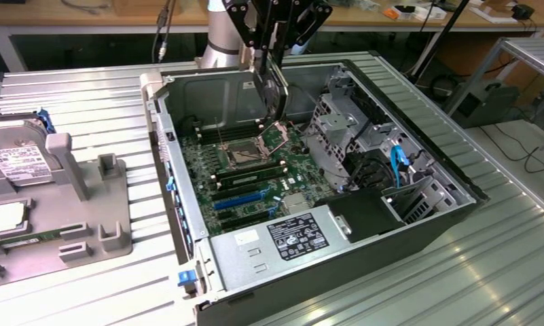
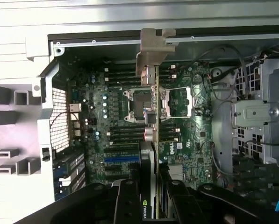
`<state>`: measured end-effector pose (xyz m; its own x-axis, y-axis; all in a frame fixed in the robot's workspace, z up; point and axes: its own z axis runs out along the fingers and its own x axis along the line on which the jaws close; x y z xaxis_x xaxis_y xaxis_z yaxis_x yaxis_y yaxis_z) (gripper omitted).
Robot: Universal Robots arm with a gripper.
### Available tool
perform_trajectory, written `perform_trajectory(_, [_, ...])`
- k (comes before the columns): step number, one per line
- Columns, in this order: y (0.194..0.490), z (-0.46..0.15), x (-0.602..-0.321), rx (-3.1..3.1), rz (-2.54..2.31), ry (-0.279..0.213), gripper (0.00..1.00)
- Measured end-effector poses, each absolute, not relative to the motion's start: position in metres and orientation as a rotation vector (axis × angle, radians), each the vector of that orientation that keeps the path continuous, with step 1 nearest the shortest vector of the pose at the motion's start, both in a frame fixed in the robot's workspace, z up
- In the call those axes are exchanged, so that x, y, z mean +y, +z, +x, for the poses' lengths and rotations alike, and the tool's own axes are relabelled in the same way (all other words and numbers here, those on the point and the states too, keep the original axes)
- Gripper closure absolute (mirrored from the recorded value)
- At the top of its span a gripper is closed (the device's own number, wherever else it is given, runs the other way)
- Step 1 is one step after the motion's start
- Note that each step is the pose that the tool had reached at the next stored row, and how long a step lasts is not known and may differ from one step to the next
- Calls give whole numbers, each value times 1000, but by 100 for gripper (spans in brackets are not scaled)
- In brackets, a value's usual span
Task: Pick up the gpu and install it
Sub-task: 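Insert the gpu into the slot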
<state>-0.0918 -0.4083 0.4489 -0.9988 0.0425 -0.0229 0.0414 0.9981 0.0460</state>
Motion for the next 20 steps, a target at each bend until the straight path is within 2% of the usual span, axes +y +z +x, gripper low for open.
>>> perform_trajectory(20, [449, -92, -408, 3108, -302, 75, 73])
